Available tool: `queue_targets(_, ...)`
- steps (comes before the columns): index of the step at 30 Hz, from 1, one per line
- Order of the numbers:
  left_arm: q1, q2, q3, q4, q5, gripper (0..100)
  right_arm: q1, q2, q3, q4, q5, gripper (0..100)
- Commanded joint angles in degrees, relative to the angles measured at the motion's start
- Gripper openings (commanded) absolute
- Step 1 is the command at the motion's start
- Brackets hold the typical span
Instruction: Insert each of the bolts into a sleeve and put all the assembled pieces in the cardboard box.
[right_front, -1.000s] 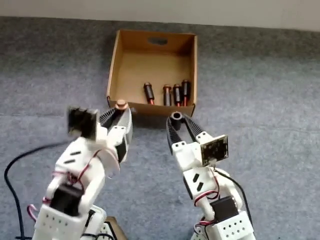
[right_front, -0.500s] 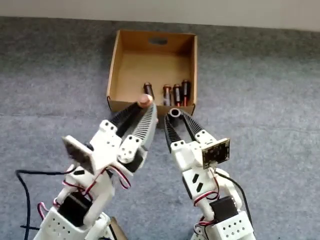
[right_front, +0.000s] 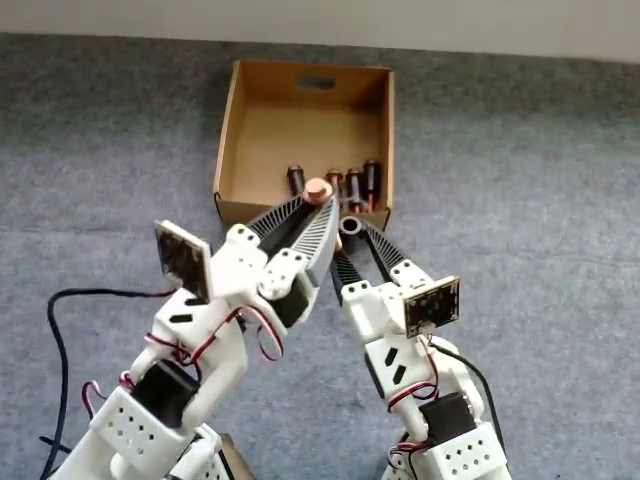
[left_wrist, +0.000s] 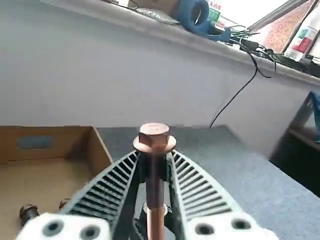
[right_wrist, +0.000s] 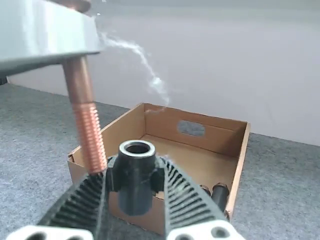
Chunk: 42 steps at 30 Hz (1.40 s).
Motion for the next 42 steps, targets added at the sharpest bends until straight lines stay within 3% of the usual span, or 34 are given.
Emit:
queue_targets(1, 0.6, 3.2, -5.9, -1.6, 0.4, 1, -0.3, -0.6, 5.1, -1.0, -0.1, 0.5)
queue_targets(14, 0.0, 13.0, -10.7, -4.1, -3.7, 1, -0.3, -0.5, 5.1, -0.9, -0.1, 0.5)
queue_targets(28, 0.0, 16.9, -10.6, -6.9, -3.6, 1, -0.2, -0.4, 5.1, -0.9, -0.1, 0.5)
queue_targets(35, 0.4, 16.9, -10.7, 3.7, -3.6, 1, -0.2, -0.4, 5.1, -0.9, -0.1, 0.5)
queue_targets(42, 0.4, 16.8, -10.7, 8.3, -3.6, 1, -0.2, -0.4, 5.1, -0.9, -0.1, 0.5)
